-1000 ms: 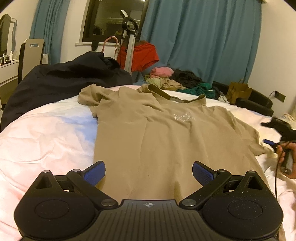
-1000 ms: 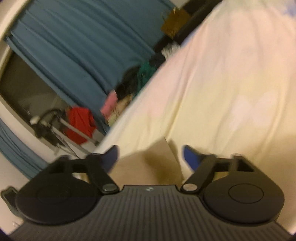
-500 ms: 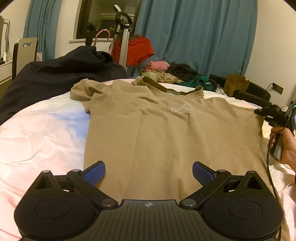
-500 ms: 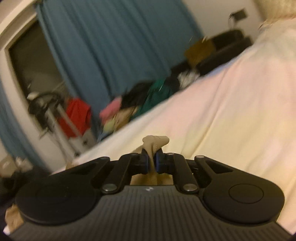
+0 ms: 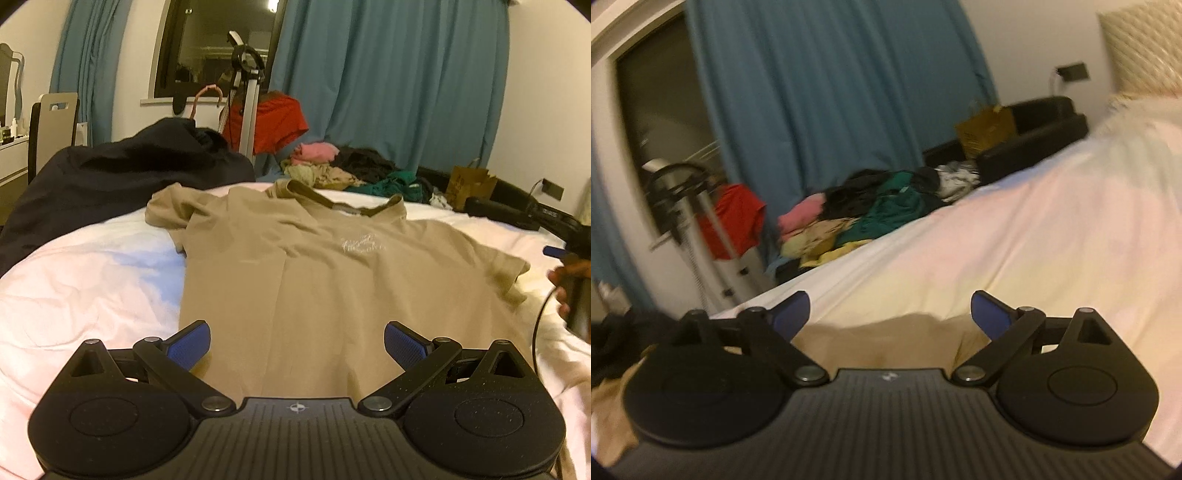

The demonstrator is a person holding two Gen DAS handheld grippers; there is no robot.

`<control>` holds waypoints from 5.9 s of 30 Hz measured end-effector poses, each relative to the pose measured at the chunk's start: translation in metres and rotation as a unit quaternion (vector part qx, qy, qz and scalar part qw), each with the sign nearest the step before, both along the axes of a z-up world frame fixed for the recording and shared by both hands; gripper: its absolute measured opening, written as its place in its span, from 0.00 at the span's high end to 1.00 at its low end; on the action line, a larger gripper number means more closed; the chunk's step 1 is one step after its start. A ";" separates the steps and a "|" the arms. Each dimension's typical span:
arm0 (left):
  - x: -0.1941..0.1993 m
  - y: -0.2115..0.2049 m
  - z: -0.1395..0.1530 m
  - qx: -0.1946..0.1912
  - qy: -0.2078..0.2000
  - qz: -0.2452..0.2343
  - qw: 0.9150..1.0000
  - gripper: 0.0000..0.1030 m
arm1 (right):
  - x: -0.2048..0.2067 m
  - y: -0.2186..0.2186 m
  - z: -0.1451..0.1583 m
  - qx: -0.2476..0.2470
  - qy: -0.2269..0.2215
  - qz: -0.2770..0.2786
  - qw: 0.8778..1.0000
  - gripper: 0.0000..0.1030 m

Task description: Fold clothes

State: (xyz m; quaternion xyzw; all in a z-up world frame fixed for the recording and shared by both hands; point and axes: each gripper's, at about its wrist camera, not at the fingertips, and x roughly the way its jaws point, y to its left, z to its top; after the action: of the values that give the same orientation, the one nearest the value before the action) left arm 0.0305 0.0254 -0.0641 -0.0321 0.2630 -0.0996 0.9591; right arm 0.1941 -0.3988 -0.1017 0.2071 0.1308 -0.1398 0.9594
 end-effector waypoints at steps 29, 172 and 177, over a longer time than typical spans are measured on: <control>0.044 0.142 -0.003 -0.323 0.104 0.153 0.928 0.18 | -0.142 0.181 0.021 0.056 0.041 0.163 0.984 0.08; -0.043 0.027 -0.007 0.139 0.181 -0.071 0.971 0.95 | -0.116 0.151 -0.022 0.100 0.136 0.137 0.976 0.07; -0.081 0.014 0.032 0.192 0.089 -0.108 0.971 0.95 | -0.113 0.148 -0.023 0.112 0.133 0.139 0.975 0.07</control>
State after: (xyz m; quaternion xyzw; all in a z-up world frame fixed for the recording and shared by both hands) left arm -0.0503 0.0393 -0.0326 0.1723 0.3631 -0.1476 0.9037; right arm 0.0810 -0.2506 -0.1249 0.2725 0.2998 -0.0156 0.9141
